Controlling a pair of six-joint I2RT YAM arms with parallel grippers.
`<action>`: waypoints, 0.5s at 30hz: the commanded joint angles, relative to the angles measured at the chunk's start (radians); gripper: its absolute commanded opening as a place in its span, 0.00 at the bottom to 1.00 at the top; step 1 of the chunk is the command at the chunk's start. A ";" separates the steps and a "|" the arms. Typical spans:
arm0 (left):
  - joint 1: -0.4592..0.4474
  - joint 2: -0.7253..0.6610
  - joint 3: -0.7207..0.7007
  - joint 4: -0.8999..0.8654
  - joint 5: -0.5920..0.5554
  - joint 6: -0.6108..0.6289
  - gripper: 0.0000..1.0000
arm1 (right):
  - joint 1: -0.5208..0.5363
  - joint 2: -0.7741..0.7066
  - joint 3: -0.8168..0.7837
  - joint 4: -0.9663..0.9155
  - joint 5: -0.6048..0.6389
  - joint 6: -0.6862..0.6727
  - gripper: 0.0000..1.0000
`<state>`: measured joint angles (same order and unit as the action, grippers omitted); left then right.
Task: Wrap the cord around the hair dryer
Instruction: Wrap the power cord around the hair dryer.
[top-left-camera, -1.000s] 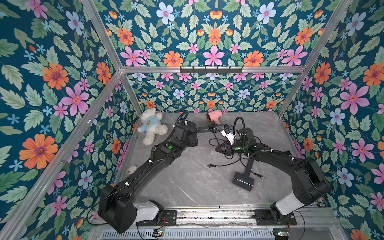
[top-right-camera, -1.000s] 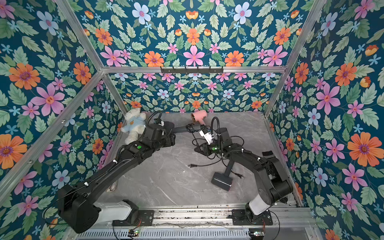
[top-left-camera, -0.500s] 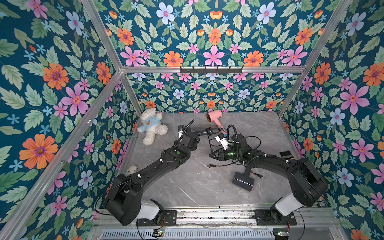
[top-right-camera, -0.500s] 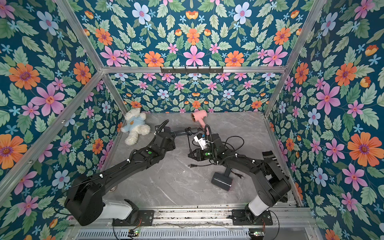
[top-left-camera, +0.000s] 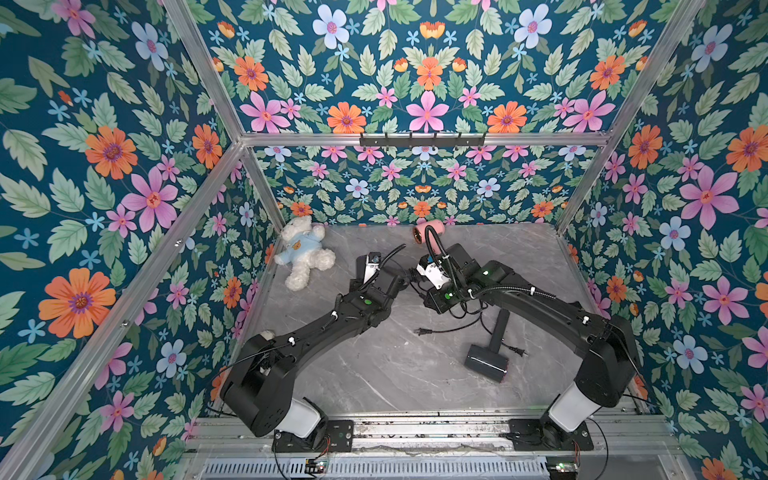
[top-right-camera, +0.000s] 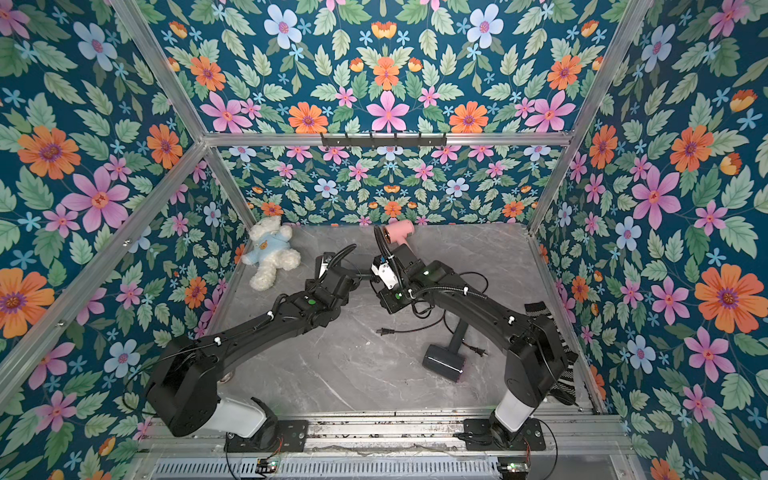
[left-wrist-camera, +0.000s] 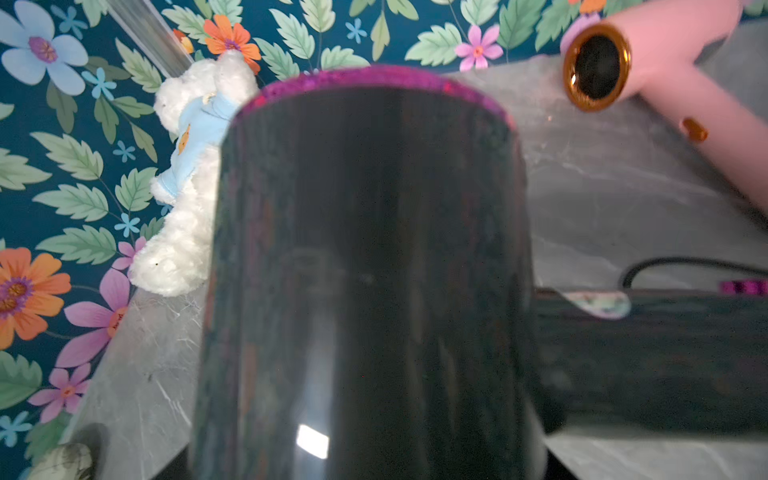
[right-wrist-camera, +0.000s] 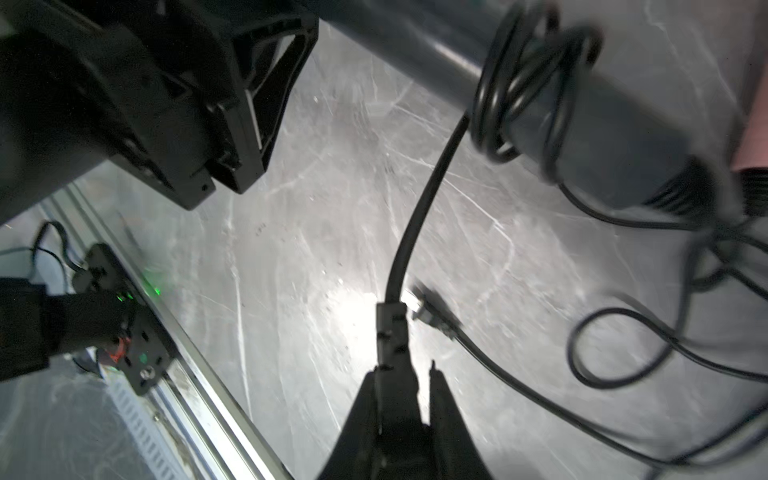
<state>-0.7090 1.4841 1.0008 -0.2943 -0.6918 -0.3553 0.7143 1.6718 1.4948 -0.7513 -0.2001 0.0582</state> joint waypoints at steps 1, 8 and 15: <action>-0.029 0.013 0.006 -0.072 -0.021 0.162 0.00 | -0.002 0.033 0.095 -0.264 0.069 -0.174 0.00; -0.072 -0.089 -0.065 -0.088 0.302 0.298 0.00 | -0.053 0.041 0.201 -0.376 0.013 -0.376 0.00; -0.072 -0.287 -0.169 0.007 0.662 0.379 0.00 | -0.128 -0.058 0.180 -0.363 -0.181 -0.494 0.00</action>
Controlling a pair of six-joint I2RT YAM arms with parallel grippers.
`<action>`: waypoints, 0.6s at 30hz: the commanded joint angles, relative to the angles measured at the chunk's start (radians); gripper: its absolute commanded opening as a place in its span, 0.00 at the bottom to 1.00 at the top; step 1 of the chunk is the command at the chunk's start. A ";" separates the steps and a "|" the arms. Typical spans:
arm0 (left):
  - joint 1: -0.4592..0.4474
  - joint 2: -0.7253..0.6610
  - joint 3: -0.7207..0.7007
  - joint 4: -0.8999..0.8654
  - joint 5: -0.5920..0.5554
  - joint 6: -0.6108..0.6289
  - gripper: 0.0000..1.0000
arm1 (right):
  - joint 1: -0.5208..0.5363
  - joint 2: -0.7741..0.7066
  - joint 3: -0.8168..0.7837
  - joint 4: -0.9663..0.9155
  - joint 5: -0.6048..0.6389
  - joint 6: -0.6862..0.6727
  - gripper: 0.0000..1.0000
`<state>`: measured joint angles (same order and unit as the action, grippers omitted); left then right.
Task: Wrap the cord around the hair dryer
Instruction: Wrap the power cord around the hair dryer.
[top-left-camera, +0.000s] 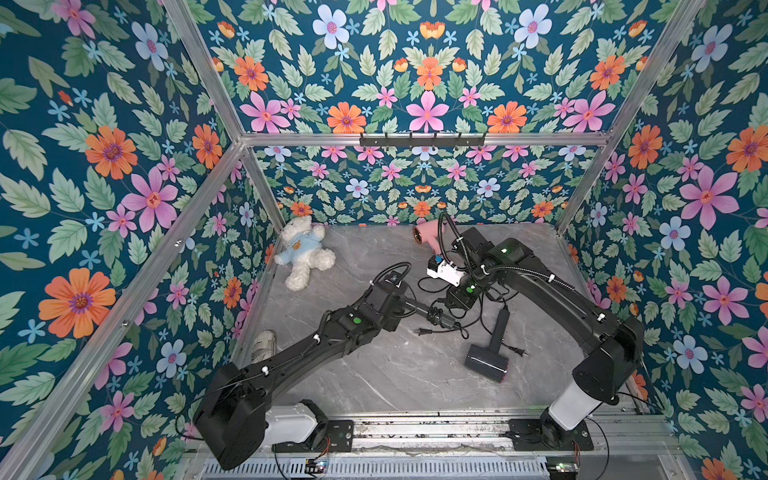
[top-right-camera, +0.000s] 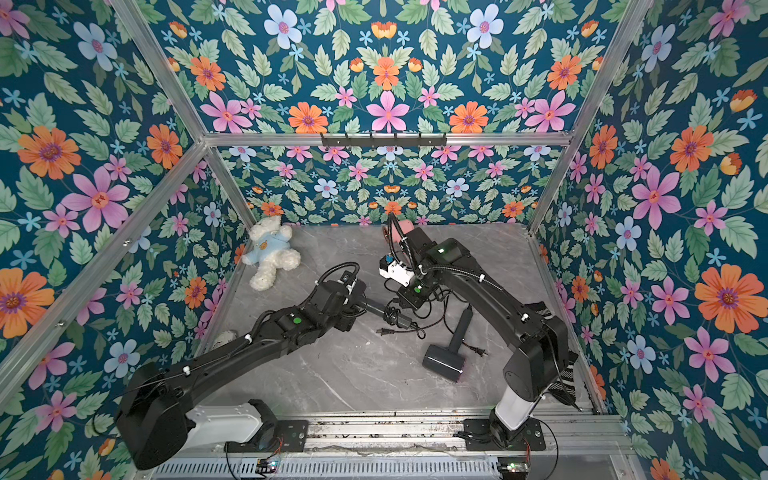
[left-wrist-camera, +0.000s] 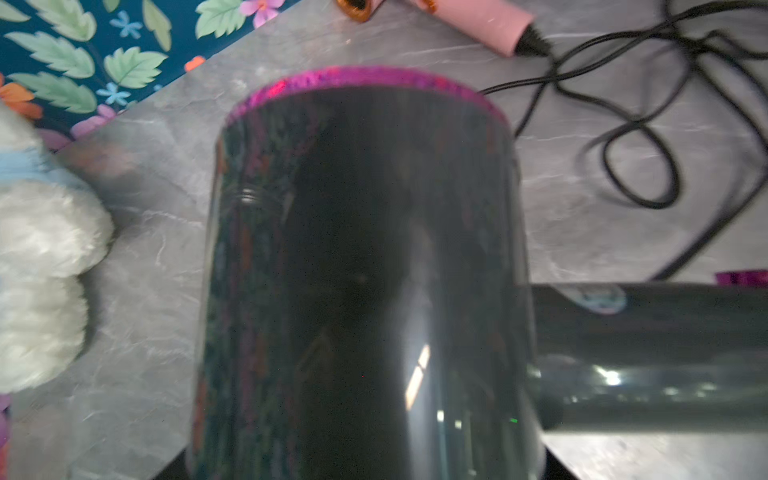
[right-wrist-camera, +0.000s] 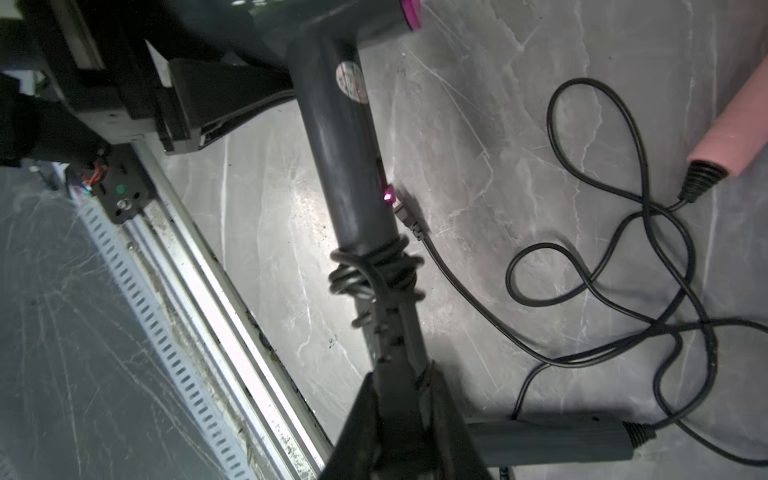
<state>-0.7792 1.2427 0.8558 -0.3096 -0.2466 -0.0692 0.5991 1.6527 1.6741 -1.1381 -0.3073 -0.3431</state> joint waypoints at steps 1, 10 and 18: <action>-0.002 -0.072 -0.043 0.051 0.262 0.098 0.00 | -0.015 -0.055 -0.008 0.030 -0.102 -0.108 0.00; 0.015 -0.232 -0.183 0.389 0.514 0.064 0.00 | -0.137 -0.184 -0.078 0.125 -0.549 -0.128 0.00; 0.069 -0.244 -0.284 0.824 0.716 -0.186 0.00 | -0.200 -0.341 -0.329 0.509 -0.693 0.076 0.00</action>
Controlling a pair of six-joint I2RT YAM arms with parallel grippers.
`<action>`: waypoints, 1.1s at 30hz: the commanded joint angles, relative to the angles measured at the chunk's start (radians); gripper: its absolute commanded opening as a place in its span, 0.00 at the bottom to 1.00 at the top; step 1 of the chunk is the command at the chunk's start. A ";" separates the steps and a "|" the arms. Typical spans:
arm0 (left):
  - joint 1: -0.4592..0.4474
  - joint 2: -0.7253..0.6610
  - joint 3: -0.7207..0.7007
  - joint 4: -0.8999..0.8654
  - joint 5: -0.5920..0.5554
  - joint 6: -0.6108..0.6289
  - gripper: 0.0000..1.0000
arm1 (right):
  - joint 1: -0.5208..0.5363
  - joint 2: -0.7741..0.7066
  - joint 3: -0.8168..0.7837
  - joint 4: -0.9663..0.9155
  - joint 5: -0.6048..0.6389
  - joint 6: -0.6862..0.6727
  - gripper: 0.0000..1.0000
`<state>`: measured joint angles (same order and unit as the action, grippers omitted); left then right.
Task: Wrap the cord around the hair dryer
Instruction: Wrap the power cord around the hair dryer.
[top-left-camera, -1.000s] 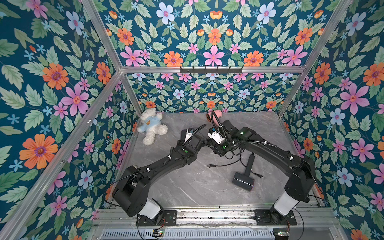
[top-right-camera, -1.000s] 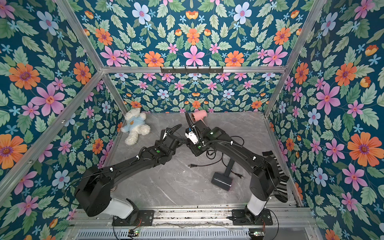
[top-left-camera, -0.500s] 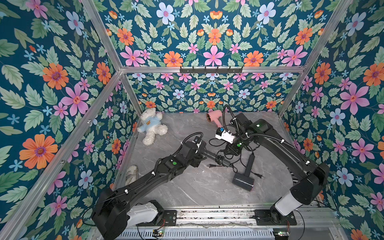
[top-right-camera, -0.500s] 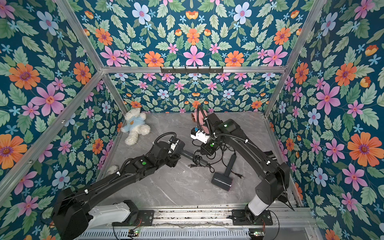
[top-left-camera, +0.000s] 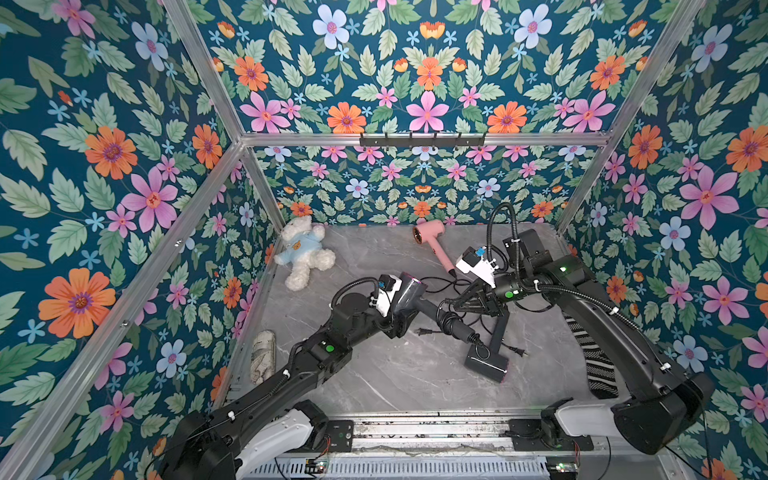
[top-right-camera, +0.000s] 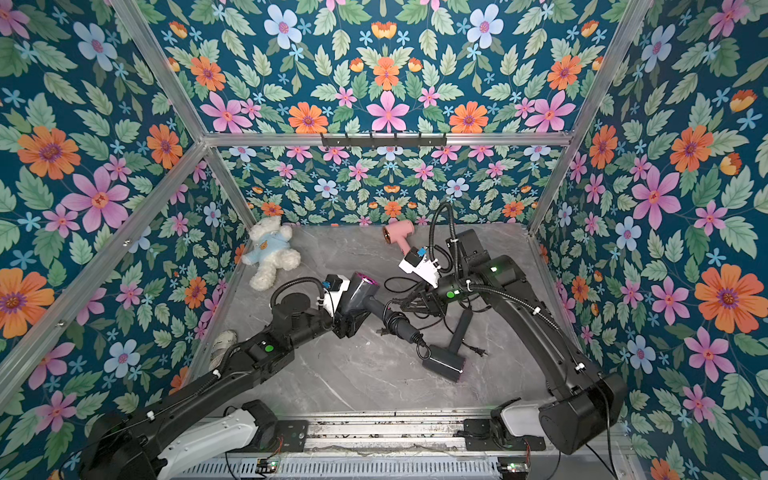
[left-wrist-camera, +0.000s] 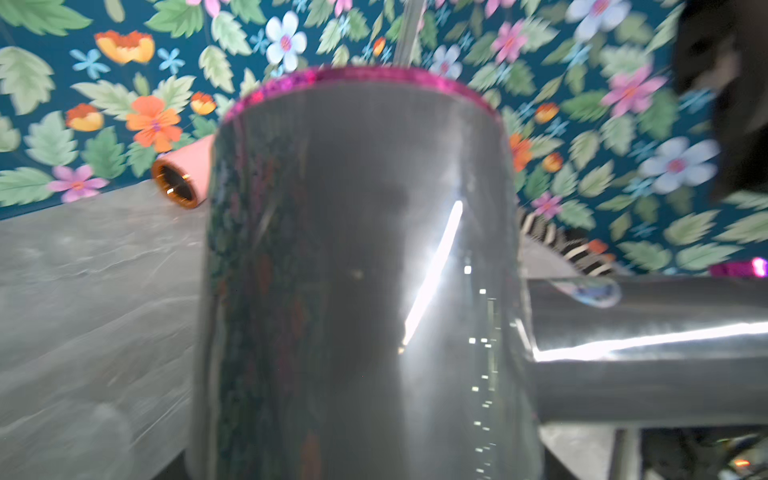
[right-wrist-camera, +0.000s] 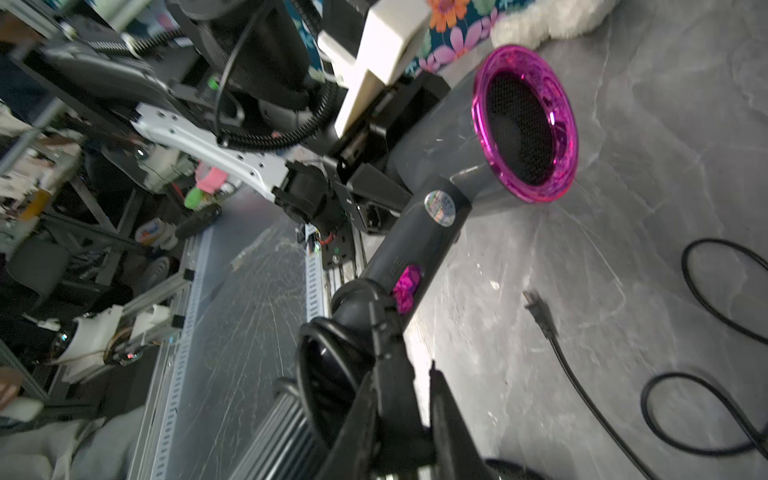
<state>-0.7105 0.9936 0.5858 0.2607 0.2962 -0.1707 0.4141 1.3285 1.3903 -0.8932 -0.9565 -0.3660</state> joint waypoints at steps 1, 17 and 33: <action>-0.001 0.014 -0.027 0.313 0.181 -0.118 0.00 | -0.017 -0.025 -0.076 0.324 -0.042 0.143 0.00; -0.009 0.151 -0.214 0.980 -0.231 -0.671 0.00 | 0.132 -0.093 -0.464 1.167 0.492 0.602 0.00; -0.211 0.128 -0.222 0.902 -0.742 -0.978 0.00 | 0.483 0.016 -0.441 1.365 1.433 0.525 0.00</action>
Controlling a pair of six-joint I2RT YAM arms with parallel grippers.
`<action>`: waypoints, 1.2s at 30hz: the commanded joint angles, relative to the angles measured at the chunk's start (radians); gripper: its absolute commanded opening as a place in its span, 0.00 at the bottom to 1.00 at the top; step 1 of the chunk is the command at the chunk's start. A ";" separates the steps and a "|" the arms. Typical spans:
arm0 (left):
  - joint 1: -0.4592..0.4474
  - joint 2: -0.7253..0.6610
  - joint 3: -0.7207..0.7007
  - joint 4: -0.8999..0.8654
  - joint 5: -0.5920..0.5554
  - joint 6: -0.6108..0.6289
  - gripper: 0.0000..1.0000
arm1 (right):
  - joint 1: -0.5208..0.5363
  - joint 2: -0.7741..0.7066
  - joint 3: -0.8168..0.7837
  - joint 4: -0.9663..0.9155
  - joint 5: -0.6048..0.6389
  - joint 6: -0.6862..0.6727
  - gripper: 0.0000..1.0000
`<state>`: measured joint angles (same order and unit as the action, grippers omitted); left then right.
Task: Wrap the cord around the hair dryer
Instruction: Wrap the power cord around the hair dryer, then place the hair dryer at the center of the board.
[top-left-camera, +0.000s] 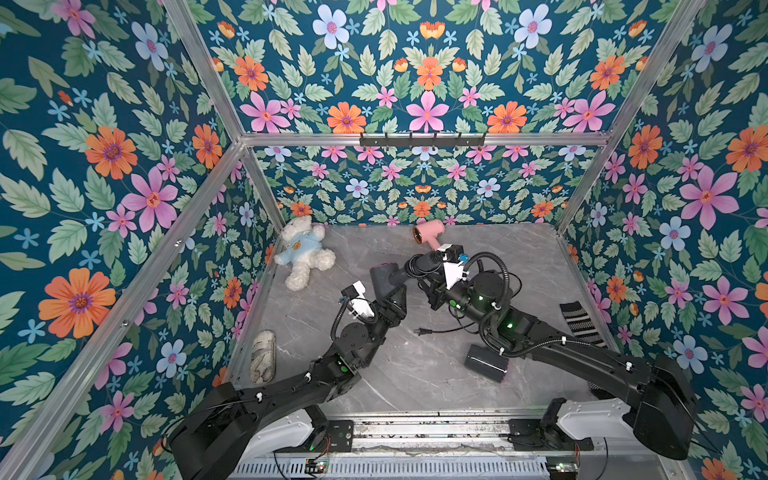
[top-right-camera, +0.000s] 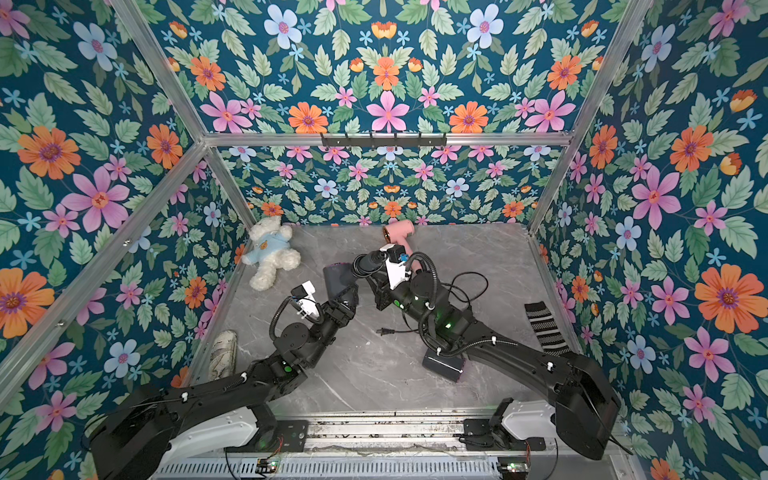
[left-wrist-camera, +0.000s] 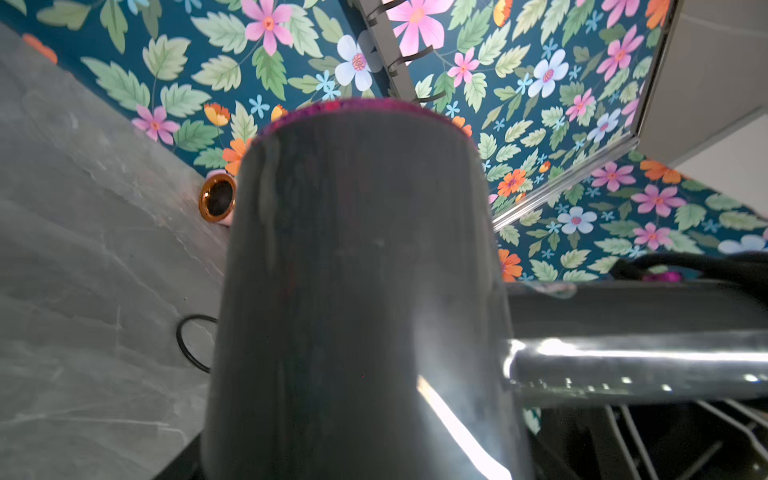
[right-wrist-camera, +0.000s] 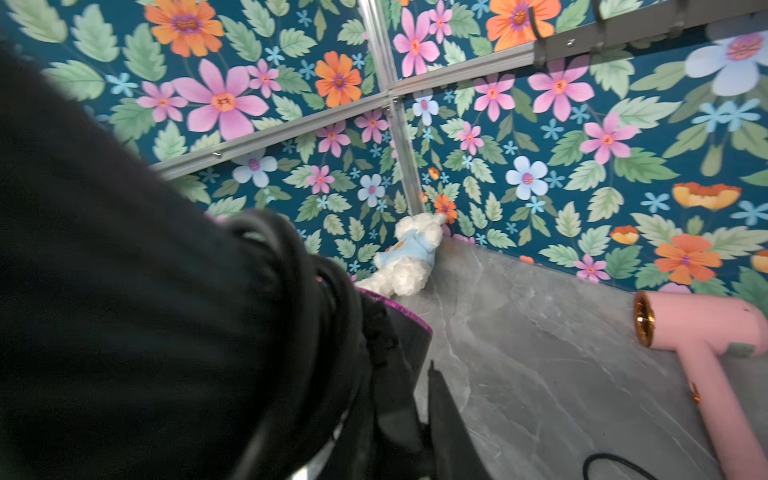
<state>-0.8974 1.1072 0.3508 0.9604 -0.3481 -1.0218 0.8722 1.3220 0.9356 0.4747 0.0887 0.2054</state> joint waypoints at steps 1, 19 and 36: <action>-0.034 0.026 0.024 0.190 -0.114 -0.168 0.00 | 0.045 0.042 0.025 0.022 0.422 -0.089 0.00; -0.041 -0.138 0.385 -0.927 -0.339 -0.129 0.00 | 0.157 0.245 0.351 -0.536 0.477 -0.393 0.00; 0.045 0.021 0.522 -1.152 -0.282 0.319 0.00 | 0.034 0.592 0.804 -1.169 0.005 -0.036 0.00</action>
<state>-0.8757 1.1107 0.8555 -0.3008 -0.7509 -0.9073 0.9161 1.8702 1.7180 -0.5171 0.3019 0.1654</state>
